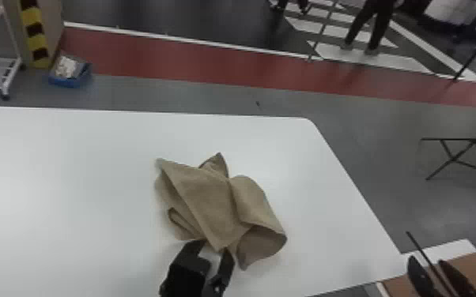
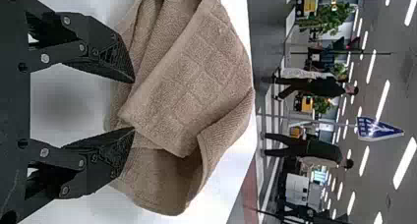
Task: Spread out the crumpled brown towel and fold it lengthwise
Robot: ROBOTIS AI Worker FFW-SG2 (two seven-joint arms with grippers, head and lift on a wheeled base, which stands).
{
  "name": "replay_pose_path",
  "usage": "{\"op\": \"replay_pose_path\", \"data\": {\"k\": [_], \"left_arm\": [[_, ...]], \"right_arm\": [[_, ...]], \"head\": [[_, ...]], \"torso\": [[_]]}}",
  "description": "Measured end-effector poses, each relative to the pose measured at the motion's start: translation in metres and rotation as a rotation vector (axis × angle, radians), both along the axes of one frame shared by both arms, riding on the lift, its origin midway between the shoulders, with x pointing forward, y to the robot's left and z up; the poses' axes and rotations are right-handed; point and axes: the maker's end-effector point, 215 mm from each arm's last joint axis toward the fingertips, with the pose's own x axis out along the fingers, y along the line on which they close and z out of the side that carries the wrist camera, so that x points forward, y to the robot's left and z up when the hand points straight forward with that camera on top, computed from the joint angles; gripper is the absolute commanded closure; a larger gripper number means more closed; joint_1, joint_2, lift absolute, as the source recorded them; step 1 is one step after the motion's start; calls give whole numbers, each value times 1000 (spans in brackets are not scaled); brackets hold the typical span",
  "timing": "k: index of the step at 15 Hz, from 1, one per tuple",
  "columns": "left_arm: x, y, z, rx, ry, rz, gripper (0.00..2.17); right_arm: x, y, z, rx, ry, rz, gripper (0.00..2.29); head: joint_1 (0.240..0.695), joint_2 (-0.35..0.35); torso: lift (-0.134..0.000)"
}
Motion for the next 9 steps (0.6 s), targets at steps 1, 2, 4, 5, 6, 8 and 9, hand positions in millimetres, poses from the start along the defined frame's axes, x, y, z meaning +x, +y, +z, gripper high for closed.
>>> {"op": "replay_pose_path", "data": {"k": [1, 2, 4, 5, 6, 8, 9], "left_arm": [[0, 0, 0, 0, -1, 1, 643], [1, 1, 1, 0, -2, 3, 643], [2, 2, 3, 0, -6, 7, 988], [3, 3, 4, 1, -10, 12, 1119], [4, 4, 5, 2, -13, 19, 1264], [5, 4, 10, -2, -20, 21, 1366], [5, 3, 12, -5, -22, 17, 1366]], "right_arm": [[0, 0, -1, 0, 1, 0, 151], [0, 0, -1, 0, 1, 0, 151], [1, 1, -2, -3, 2, 2, 151], [1, 2, -2, -3, 2, 2, 151], [1, 2, -2, -4, 1, 3, 151], [1, 2, -3, -3, 1, 2, 151], [1, 2, -3, -1, 1, 2, 151]], "head": [[695, -350], [695, -350], [695, -350], [695, -350], [695, -350], [695, -350], [695, -350]], "torso": [[-124], [-124], [-124], [-124], [-124], [-124], [-124]]}}
